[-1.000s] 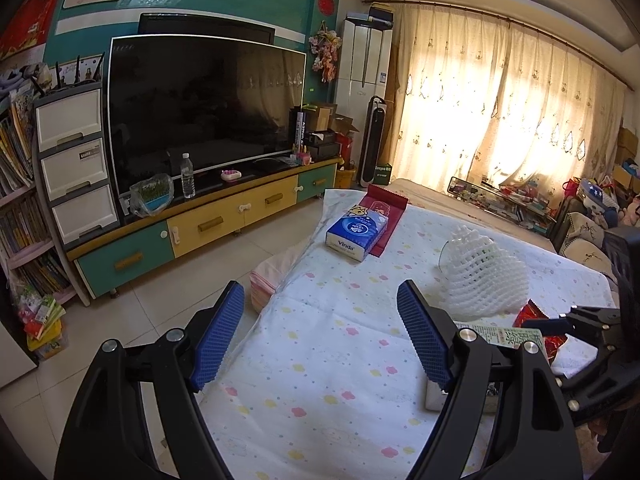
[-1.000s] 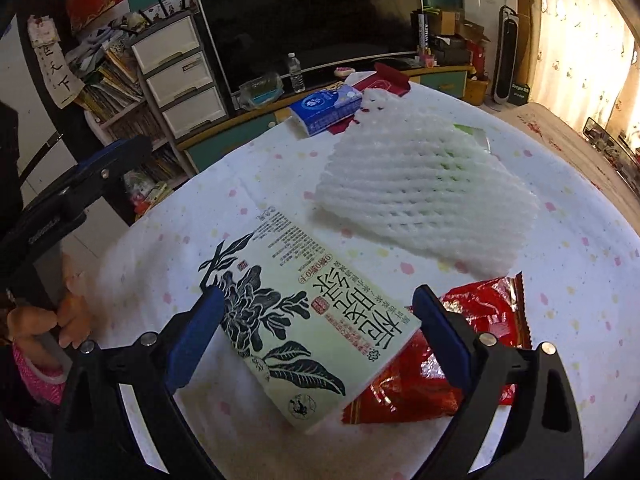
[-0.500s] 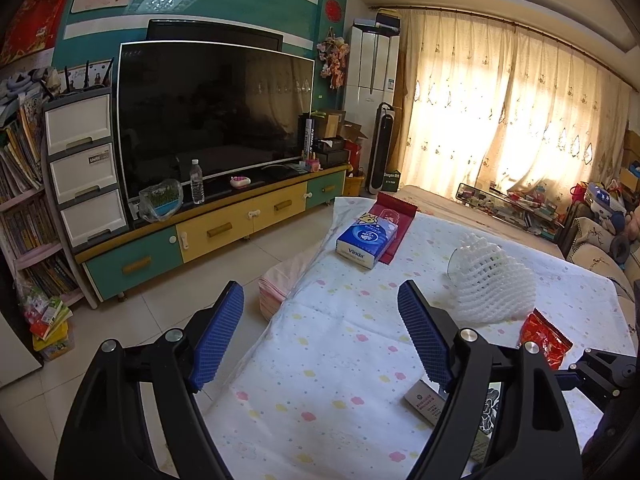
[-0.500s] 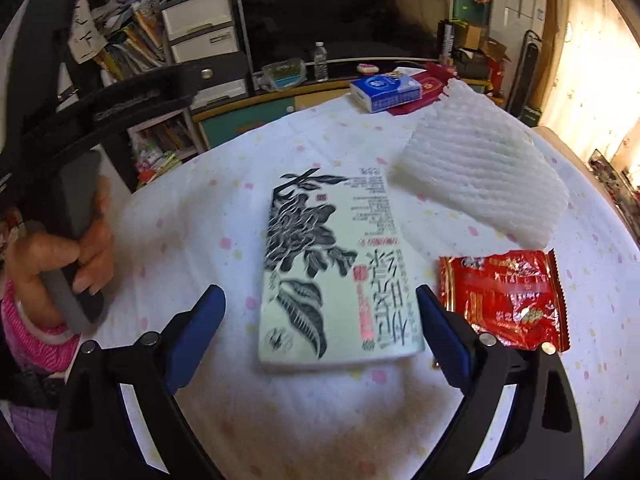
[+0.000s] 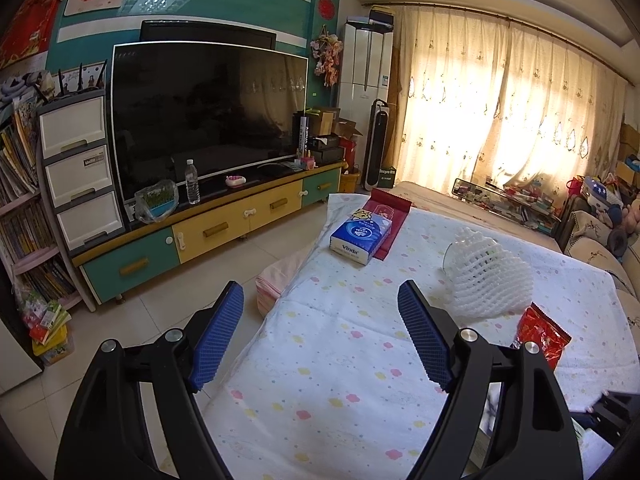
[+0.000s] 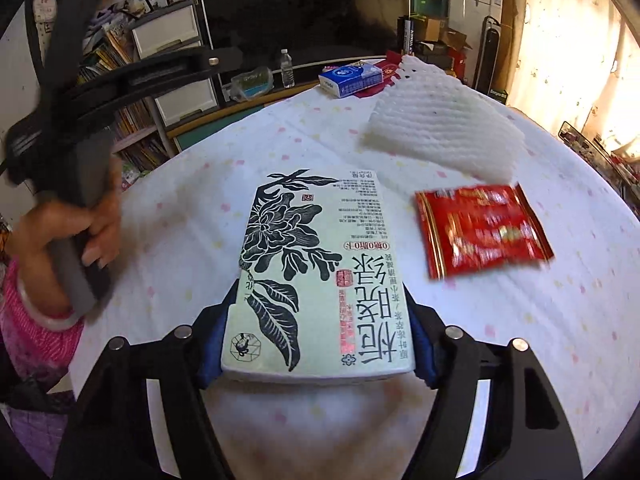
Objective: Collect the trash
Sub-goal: 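Lift the tea box and carry it over the yellow bin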
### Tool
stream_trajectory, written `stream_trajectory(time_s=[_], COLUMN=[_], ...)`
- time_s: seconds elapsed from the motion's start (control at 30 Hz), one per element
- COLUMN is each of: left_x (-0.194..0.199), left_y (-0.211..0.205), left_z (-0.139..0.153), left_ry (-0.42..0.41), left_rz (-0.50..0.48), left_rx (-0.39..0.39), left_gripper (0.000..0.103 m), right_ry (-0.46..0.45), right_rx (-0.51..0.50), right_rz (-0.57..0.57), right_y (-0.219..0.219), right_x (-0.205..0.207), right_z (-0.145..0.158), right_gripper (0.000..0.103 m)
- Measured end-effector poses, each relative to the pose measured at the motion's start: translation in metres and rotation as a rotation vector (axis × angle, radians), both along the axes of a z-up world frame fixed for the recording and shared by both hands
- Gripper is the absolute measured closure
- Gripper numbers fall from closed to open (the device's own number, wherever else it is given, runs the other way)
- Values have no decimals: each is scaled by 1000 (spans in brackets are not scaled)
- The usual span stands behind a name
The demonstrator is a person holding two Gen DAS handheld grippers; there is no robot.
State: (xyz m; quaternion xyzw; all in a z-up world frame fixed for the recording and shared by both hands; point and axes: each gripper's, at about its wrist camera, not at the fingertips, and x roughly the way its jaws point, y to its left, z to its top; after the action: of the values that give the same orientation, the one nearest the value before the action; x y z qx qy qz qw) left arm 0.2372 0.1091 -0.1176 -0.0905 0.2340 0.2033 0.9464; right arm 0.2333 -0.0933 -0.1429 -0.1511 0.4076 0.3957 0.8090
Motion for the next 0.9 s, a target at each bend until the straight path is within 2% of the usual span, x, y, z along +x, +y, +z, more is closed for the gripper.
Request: stream_trajectory(time_s=[0.17,0.23,0.4,0.53,0.7,0.77,0.9], left_x=[1,1,2,3,3,4,6], left_y=[-6,-8,-14,-18,-21,-21,-25], left_z=[0,0,0,1,1,0,-2], left_ry=[6,7,9,10,12,16,28], left_rz=[-17,-24,-36,-43,-48,-50,-63], left_rx=[22,31,51,71,82,85,97], left_gripper=[24,24,24,24,24,24,24], right_ry=[-42,-63,-105,-121,-77,-36,-5], right_rx=[55,83,119,79,61,51,6], right_rz=[-109,-187,-485,-738,-1044,-1137,-1233], right_y=[-49,-78,-167,-236,-322,-348,-379], right_x=[-36,-47,-63,-65,-60,-55,-44], right_z=[13,20,27,19,-1,-13,-36], right_gripper=[35,35,35,35,35,35,34])
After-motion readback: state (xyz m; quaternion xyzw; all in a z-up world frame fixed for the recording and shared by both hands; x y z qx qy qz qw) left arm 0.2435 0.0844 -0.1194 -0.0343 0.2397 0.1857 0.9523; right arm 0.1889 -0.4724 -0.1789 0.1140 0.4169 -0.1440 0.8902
